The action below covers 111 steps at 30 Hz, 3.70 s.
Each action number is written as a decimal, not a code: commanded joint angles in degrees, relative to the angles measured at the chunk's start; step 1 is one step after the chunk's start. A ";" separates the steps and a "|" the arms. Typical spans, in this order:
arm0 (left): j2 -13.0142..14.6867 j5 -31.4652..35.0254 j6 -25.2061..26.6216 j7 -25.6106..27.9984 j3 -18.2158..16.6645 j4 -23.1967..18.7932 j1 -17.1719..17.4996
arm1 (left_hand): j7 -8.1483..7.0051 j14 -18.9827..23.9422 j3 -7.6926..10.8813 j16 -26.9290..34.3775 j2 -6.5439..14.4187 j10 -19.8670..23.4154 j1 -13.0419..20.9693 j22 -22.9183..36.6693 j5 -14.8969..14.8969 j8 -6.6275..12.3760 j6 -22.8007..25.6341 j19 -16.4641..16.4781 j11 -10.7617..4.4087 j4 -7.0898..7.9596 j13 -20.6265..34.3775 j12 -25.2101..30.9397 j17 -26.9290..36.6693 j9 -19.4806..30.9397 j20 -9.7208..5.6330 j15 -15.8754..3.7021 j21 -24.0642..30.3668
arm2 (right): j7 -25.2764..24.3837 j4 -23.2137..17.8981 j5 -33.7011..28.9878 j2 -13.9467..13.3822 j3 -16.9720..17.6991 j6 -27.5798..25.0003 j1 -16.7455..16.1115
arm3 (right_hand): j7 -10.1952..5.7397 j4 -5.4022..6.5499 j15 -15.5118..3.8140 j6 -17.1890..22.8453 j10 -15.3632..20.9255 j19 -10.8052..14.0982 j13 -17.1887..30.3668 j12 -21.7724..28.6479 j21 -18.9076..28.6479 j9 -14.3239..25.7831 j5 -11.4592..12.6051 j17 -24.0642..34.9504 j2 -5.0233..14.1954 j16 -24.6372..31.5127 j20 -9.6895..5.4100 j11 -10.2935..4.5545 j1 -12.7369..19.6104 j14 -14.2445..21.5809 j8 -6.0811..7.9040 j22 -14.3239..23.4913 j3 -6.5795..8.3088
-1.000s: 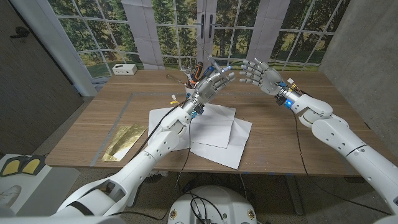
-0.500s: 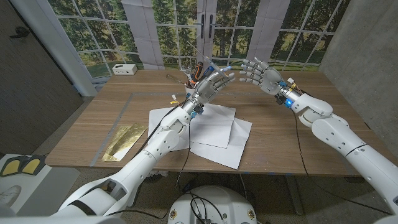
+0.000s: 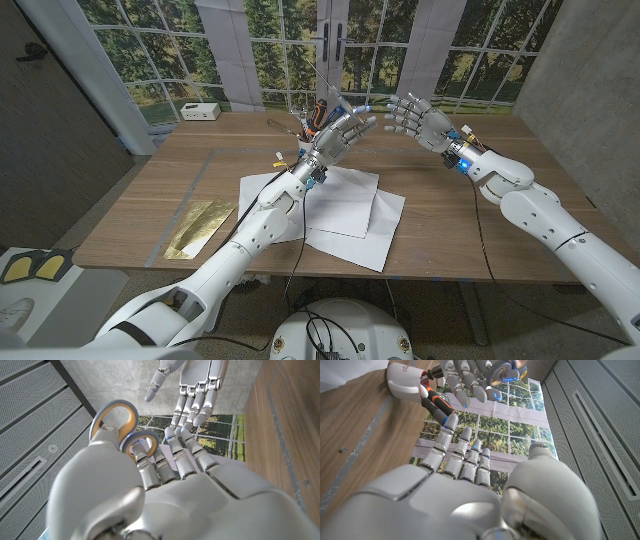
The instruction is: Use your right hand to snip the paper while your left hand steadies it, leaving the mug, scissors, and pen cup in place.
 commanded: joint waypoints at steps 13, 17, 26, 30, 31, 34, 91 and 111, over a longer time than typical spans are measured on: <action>-1.95 -2.46 2.08 -1.36 -0.70 2.24 -0.59 | -1.86 0.19 -1.33 0.34 -1.13 4.24 -0.45 0.01 0.34 -0.87 -0.99 -0.29 -2.23 -0.02 1.05 0.05 0.31 -1.88 0.47 -9.23 -0.62 | -0.94 -0.67 0.09 0.77 0.12 0.83 -0.70 | -0.19 0.02 -0.75 0.11 0.52 0.50 -0.21 -0.36 -0.87 -0.11 -0.19 -0.36 0.50 0.29 0.17 -0.42 0.09 0.08 0.49 0.20 0.16; -2.36 -3.93 2.85 -2.32 -1.10 2.03 -0.34 | -1.84 0.65 -1.62 0.62 -1.18 5.44 -0.56 0.01 0.78 -0.82 -0.08 -0.10 -2.26 0.15 1.30 0.20 0.46 -2.32 0.41 -9.35 -0.60 | -1.29 -0.90 0.01 0.89 0.20 1.08 -0.88 | -0.19 0.03 -0.74 0.12 0.56 0.64 -0.26 -0.42 -0.97 -0.13 -0.22 -0.47 0.53 0.30 0.26 -0.35 0.05 0.09 0.49 0.20 0.13; -3.27 -4.28 0.76 -8.39 -1.35 4.97 -2.01 | -1.78 1.10 -4.82 0.65 -4.32 6.64 -3.34 -0.01 1.97 -0.34 4.27 0.12 -2.19 1.57 1.80 -0.72 0.56 -3.24 -0.18 -9.33 -0.82 | -2.15 -1.55 -0.17 0.58 0.41 0.96 -1.27 | -0.21 0.03 -0.71 0.19 0.71 0.83 -0.39 -0.54 -1.29 -0.19 -0.26 -0.75 0.60 0.35 0.37 -0.34 0.01 0.21 0.51 0.20 0.09; -4.16 -5.20 1.35 -9.61 -1.60 6.66 -2.60 | -1.57 1.59 -6.35 0.80 -5.70 7.64 -4.72 -0.02 2.34 -0.16 5.97 0.32 -2.20 2.29 2.00 -0.90 0.61 -3.38 -0.41 -9.38 -0.91 | -2.53 -1.82 -0.24 0.56 0.57 1.14 -1.53 | -0.24 0.00 -0.72 0.19 0.73 0.89 -0.44 -0.60 -1.45 -0.22 -0.28 -0.88 0.63 0.34 0.33 -0.47 0.04 0.19 0.50 0.20 0.08; -4.20 -5.10 1.37 -9.26 -1.66 6.51 -2.49 | -1.46 1.64 -6.46 0.81 -5.77 7.75 -4.79 -0.02 2.38 -0.07 6.33 0.33 -2.20 2.35 2.02 -0.92 0.62 -3.39 -0.37 -9.42 -0.92 | -2.55 -1.83 -0.21 0.58 0.62 1.22 -1.59 | -0.24 -0.01 -0.73 0.19 0.73 0.88 -0.46 -0.62 -1.50 -0.23 -0.28 -0.92 0.62 0.34 0.33 -0.32 0.03 0.19 0.50 0.20 0.07; -4.56 -4.98 1.36 -9.30 -1.73 7.01 -2.65 | -1.48 1.75 -6.74 0.85 -5.94 8.03 -5.03 -0.02 2.48 0.02 6.87 0.38 -2.21 2.52 2.06 -0.96 0.64 -3.42 -0.32 -9.42 -0.94 | -2.84 -2.01 -0.25 0.49 0.77 1.30 -1.83 | -0.20 -0.04 -0.55 0.28 0.91 0.96 -0.50 -0.62 -1.63 -0.25 -0.30 -1.04 0.62 0.34 0.34 -0.41 0.05 0.19 0.53 0.21 0.05; -3.93 0.68 0.55 0.51 -0.59 5.92 -2.11 | -1.13 6.57 -12.01 0.16 -5.22 13.76 -9.44 0.04 3.07 0.22 10.70 1.54 -2.11 8.36 3.40 -3.79 0.80 -3.47 -0.96 -9.65 -1.54 | -3.74 -2.97 0.38 2.05 1.83 4.60 -4.19 | -0.29 -0.22 -0.41 0.42 1.23 1.05 -1.11 -1.24 -3.87 -0.50 -0.56 -2.62 0.92 0.21 0.88 -0.42 -0.02 -0.26 0.52 0.22 -0.21; -3.27 5.34 -7.01 1.91 -0.20 4.76 -1.88 | -0.50 3.76 -12.07 -0.78 -4.78 9.59 -5.90 0.07 4.58 -0.14 11.69 0.89 -1.98 7.45 1.96 -6.50 0.72 -3.45 -0.44 -9.51 -2.08 | -3.39 -2.74 0.70 2.57 1.90 5.29 -4.36 | -0.31 -0.28 -0.34 0.41 1.28 1.19 -1.29 -1.39 -4.55 -0.57 -0.61 -3.10 1.07 0.22 0.94 -0.48 -0.02 -0.32 0.49 0.22 -0.26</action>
